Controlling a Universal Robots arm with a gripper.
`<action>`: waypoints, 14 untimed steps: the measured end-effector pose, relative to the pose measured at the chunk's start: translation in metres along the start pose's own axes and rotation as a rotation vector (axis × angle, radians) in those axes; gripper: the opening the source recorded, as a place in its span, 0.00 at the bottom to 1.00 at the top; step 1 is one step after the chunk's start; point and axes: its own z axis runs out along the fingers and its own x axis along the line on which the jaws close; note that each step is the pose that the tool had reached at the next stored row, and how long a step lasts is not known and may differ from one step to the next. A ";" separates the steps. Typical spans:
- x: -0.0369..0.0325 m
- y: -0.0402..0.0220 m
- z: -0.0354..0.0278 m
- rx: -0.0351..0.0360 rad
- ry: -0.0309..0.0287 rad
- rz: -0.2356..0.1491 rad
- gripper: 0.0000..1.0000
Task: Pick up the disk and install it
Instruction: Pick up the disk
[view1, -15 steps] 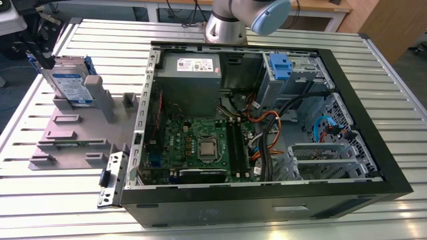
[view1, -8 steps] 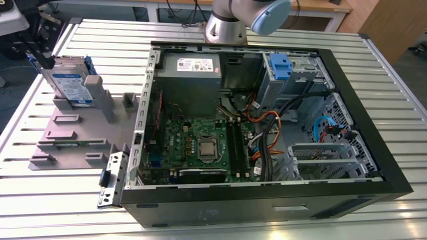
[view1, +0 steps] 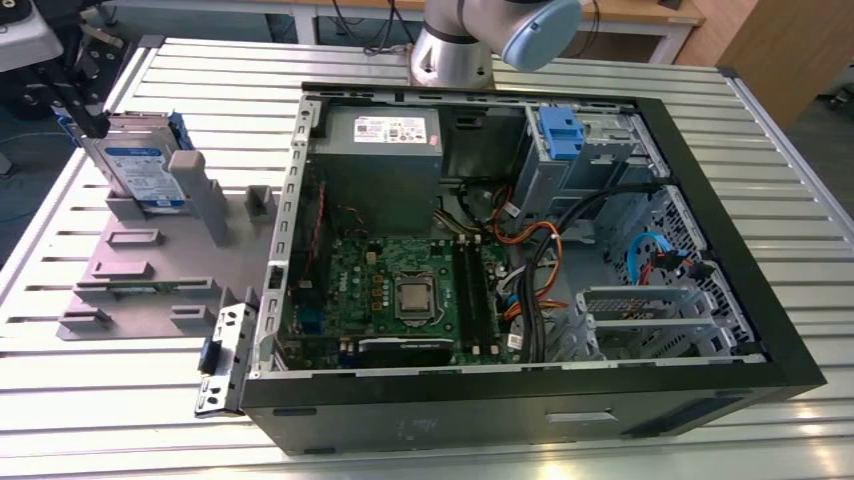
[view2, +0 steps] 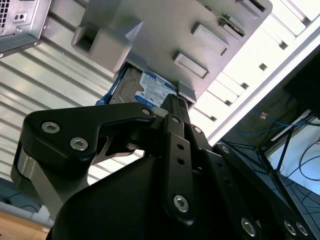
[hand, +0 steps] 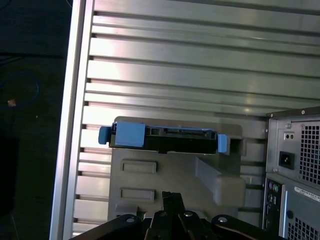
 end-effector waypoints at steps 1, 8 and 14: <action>0.0000 0.0000 0.0000 -0.0001 0.0001 -0.003 0.10; 0.0000 0.0000 0.0000 -0.0007 0.0011 -0.028 0.10; 0.0000 0.0000 0.0001 -0.0013 0.0020 -0.051 0.10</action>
